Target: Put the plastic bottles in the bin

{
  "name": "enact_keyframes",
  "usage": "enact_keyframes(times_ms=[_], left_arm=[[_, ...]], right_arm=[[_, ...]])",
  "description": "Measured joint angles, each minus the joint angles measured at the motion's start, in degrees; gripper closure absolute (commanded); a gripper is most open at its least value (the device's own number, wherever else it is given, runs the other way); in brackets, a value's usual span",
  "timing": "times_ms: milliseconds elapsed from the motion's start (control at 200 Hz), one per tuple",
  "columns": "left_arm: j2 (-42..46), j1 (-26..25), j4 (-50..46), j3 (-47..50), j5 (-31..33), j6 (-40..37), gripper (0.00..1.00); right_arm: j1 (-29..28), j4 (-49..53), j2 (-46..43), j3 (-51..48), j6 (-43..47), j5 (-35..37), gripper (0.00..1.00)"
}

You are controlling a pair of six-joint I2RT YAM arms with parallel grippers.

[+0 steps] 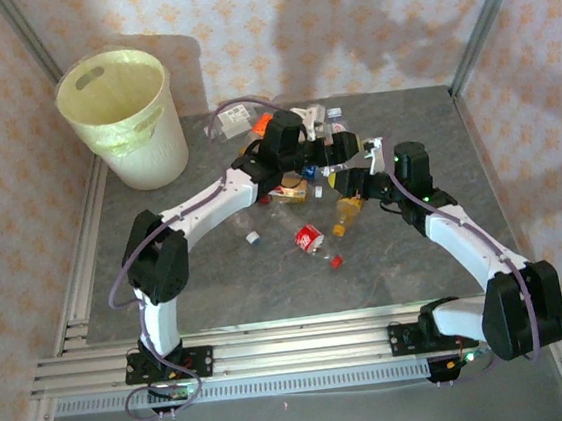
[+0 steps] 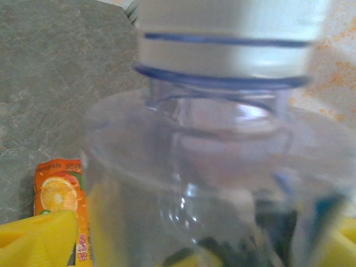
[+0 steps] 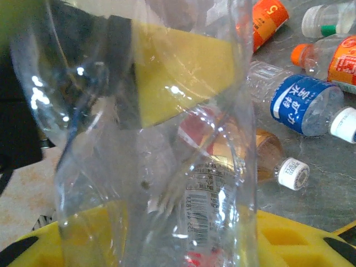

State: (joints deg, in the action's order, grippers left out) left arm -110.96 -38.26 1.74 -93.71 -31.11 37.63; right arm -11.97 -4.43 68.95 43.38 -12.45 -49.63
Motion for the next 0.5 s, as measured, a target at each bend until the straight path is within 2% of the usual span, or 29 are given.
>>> enact_keyframes(times_ms=[160,280,345,395,500], left_arm=[[-0.22,0.07,-0.33,-0.07,1.11,-1.14,0.17],[-0.24,0.0,-1.9,-1.14,1.64,-2.25,0.3],[-0.33,0.04,-2.73,-2.19,1.73,-2.97,0.33],[-0.35,0.07,-2.93,-2.71,1.7,-3.26,0.36],[-0.46,0.07,-3.13,-3.13,1.75,-3.21,0.39]], right_arm=[[0.0,0.07,0.0,0.02,0.02,-2.14,0.68],[0.0,1.01,0.44,0.2,0.35,-4.28,0.68],[-0.13,1.79,0.74,0.63,0.66,-4.92,0.67],[-0.11,2.25,0.83,1.16,0.76,-5.18,0.63],[-0.11,4.31,0.85,2.36,1.57,-5.2,0.48]])
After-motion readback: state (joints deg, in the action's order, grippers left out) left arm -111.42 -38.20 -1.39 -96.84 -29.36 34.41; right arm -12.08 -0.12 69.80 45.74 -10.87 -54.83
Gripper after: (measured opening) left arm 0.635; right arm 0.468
